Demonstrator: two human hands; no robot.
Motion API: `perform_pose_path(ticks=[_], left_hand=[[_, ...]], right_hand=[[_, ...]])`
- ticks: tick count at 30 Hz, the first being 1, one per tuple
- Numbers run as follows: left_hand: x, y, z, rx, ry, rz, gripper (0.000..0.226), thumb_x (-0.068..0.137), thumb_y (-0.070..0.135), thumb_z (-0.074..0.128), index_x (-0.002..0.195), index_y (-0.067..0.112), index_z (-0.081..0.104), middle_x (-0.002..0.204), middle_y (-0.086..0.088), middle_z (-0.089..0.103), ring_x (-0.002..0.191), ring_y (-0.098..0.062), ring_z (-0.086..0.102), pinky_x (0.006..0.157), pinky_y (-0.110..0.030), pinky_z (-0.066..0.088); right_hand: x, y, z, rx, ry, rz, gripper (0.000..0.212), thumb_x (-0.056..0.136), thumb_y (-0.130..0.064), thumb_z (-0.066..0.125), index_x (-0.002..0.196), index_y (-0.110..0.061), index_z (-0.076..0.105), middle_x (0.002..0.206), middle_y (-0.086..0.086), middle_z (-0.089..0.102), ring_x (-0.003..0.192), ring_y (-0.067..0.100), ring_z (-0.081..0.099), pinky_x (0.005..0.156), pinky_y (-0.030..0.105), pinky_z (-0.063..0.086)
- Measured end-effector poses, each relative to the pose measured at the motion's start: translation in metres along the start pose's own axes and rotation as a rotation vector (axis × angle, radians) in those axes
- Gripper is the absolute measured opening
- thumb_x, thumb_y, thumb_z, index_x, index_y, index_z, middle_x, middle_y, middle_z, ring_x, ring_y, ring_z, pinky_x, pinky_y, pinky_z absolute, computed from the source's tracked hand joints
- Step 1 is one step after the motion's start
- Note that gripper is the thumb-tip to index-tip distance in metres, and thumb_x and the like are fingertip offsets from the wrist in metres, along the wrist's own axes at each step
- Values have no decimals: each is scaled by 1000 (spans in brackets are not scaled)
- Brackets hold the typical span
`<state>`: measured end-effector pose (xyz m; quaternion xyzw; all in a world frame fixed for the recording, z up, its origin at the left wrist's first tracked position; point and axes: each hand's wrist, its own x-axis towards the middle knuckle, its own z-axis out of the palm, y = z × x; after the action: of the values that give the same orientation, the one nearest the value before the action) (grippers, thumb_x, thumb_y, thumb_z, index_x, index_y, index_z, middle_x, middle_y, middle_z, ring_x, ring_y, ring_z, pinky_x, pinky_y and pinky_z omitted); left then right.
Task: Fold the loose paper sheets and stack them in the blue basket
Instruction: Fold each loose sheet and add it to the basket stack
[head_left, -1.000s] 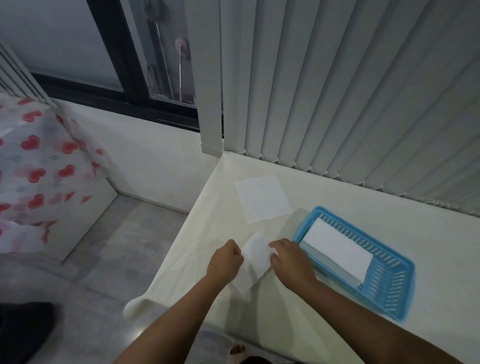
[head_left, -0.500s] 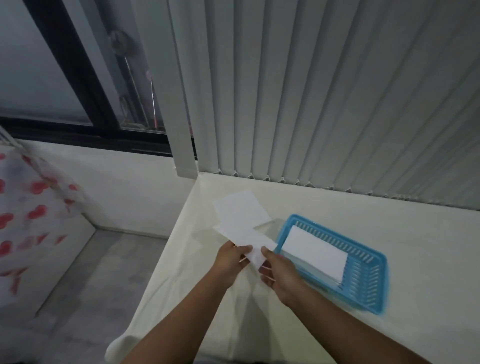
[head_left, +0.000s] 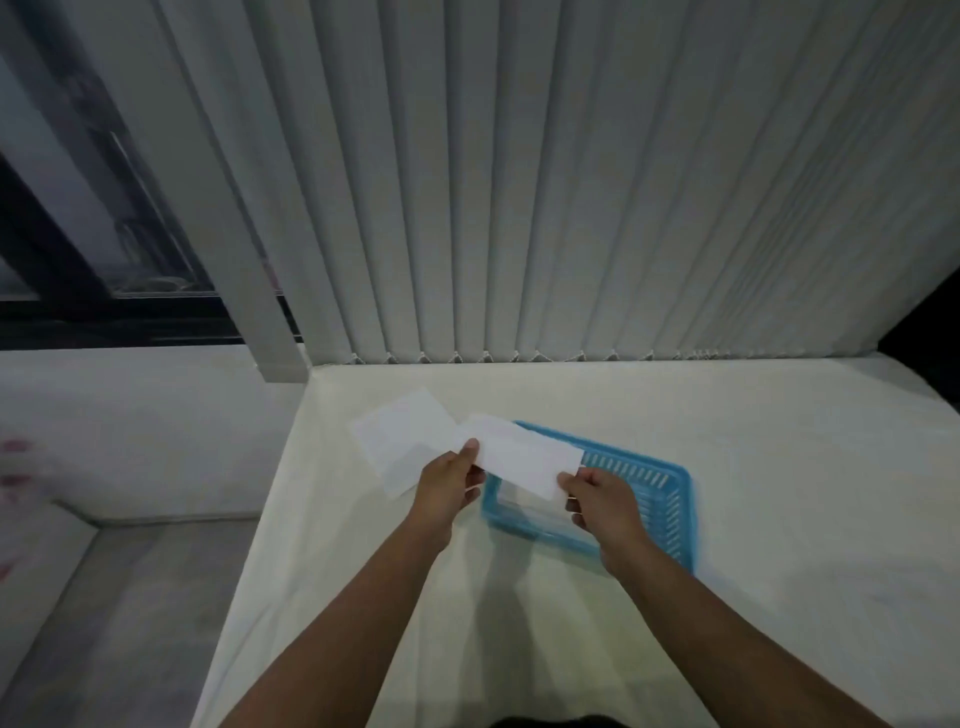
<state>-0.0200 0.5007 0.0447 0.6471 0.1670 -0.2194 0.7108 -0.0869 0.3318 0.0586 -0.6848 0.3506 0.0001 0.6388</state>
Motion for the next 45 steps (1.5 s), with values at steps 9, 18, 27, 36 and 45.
perform_pose_path(ticks=[9,18,27,36,45], left_hand=[[23,-16,17,604,59,220,23,89,27,46,70,21,56,76,-5,57,76,-20,51,69,-31,39],[37,-28,12,768,14,154,29,89,31,47,99,29,74,118,-2,69,110,-24,61,97,-34,47],[44,-21,12,948,-66,195,43,95,15,34,124,28,63,141,-1,54,130,-24,47,113,-34,33],[49,-25,18,1005,-122,195,48,94,11,30,130,28,58,139,-7,55,127,-27,48,112,-39,33],[57,-34,19,1024,-117,178,44,95,23,32,131,31,57,142,0,53,130,-27,43,111,-41,34]], right_hand=[[22,31,-52,-189,193,1,23,80,-13,72,60,-16,60,70,8,63,69,25,59,77,40,51],[30,46,-62,-221,225,54,11,82,-22,71,77,-15,65,78,5,66,73,21,60,74,31,46],[34,41,-54,-124,253,37,20,89,-18,62,80,-1,69,76,8,62,68,20,54,67,30,42],[37,37,-46,-62,238,47,13,89,-13,60,80,-7,67,82,6,64,79,23,58,76,33,44],[38,51,-55,-187,332,85,10,86,-17,61,89,-10,68,95,8,68,88,27,62,74,29,41]])
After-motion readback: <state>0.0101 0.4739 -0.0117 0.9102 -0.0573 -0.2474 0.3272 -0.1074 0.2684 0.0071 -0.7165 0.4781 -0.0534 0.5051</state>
